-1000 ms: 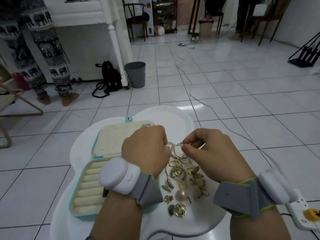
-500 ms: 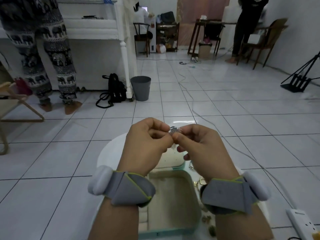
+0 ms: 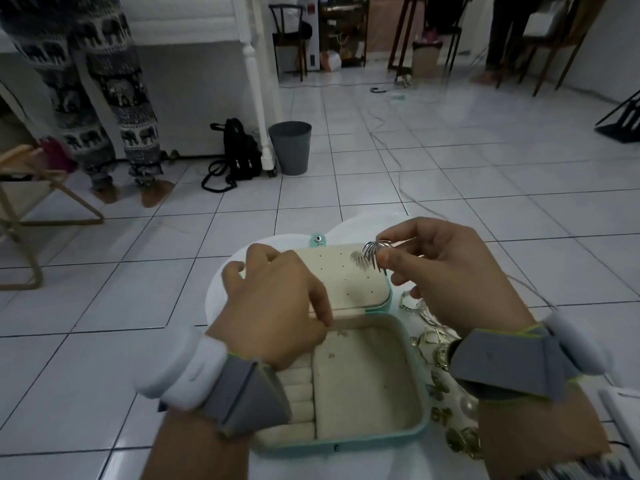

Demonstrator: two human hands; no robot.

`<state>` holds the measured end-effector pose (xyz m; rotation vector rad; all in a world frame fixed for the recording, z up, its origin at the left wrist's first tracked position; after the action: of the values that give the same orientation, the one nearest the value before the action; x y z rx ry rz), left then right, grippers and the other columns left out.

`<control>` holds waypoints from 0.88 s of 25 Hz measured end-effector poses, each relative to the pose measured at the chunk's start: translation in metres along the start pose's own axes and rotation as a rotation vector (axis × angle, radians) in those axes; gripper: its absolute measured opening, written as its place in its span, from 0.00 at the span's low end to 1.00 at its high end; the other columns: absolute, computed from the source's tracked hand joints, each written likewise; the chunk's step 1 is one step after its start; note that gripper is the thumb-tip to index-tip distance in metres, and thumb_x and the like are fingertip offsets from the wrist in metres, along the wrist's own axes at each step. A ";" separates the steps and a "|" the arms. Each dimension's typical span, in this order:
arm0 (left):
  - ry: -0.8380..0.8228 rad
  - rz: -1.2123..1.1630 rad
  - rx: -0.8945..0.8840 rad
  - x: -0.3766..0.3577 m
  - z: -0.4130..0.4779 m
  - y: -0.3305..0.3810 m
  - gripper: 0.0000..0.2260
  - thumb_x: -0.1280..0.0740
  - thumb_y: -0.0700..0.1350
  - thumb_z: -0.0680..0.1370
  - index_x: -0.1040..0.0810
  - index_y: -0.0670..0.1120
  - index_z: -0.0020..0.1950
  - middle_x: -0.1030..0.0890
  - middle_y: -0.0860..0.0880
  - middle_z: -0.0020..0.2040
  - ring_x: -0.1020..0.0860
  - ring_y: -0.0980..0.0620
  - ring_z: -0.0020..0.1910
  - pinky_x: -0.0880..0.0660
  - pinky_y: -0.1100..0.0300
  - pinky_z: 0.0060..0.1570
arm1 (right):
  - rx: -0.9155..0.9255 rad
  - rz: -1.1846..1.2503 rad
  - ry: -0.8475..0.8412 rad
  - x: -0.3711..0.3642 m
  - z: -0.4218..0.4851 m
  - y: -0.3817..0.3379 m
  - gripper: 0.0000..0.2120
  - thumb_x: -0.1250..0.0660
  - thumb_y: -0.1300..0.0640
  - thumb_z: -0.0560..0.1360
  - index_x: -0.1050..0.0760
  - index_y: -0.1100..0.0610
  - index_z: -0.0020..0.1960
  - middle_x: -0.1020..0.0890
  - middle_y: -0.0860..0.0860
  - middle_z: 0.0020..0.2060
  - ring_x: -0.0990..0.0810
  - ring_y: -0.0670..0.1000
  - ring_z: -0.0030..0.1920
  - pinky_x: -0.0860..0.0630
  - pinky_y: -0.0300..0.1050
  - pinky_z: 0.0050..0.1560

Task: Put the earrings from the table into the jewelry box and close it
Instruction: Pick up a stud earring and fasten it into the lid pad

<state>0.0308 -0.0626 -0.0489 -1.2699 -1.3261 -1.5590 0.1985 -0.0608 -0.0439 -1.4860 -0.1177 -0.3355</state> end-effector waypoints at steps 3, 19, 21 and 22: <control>-0.068 0.058 0.019 -0.003 -0.011 -0.003 0.04 0.29 0.53 0.68 0.17 0.55 0.40 0.30 0.60 0.54 0.44 0.52 0.65 0.52 0.45 0.68 | 0.031 -0.004 -0.049 -0.008 0.001 -0.001 0.03 0.29 0.60 0.71 0.20 0.52 0.42 0.20 0.46 0.26 0.23 0.44 0.29 0.28 0.38 0.33; 0.044 0.009 0.004 -0.010 -0.004 0.006 0.07 0.34 0.53 0.70 0.21 0.51 0.41 0.27 0.52 0.52 0.36 0.47 0.59 0.38 0.52 0.55 | 0.028 -0.025 -0.030 -0.037 0.009 0.010 0.02 0.28 0.57 0.70 0.20 0.51 0.39 0.20 0.46 0.27 0.22 0.46 0.30 0.28 0.45 0.36; 0.126 -0.104 0.043 0.006 0.004 -0.004 0.07 0.35 0.53 0.70 0.23 0.51 0.39 0.25 0.52 0.49 0.34 0.47 0.56 0.37 0.54 0.51 | 0.015 -0.043 -0.008 -0.034 0.011 0.014 0.03 0.28 0.56 0.69 0.21 0.50 0.38 0.20 0.45 0.26 0.22 0.46 0.30 0.28 0.46 0.36; 0.166 -0.138 0.064 0.011 0.011 -0.010 0.07 0.36 0.52 0.71 0.23 0.50 0.39 0.24 0.51 0.48 0.32 0.47 0.55 0.34 0.54 0.51 | 0.008 -0.053 0.001 -0.033 0.012 0.015 0.03 0.28 0.56 0.69 0.21 0.50 0.38 0.20 0.45 0.26 0.22 0.46 0.30 0.27 0.46 0.36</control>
<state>0.0214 -0.0487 -0.0409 -1.0051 -1.3690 -1.6635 0.1728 -0.0433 -0.0670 -1.4768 -0.1578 -0.3784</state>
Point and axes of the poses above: each hand's wrist, its own z-axis towards the middle knuckle, its own x-axis out of the back of the hand, y = z × x, the point moved 8 cm from there along z, towards the middle knuckle
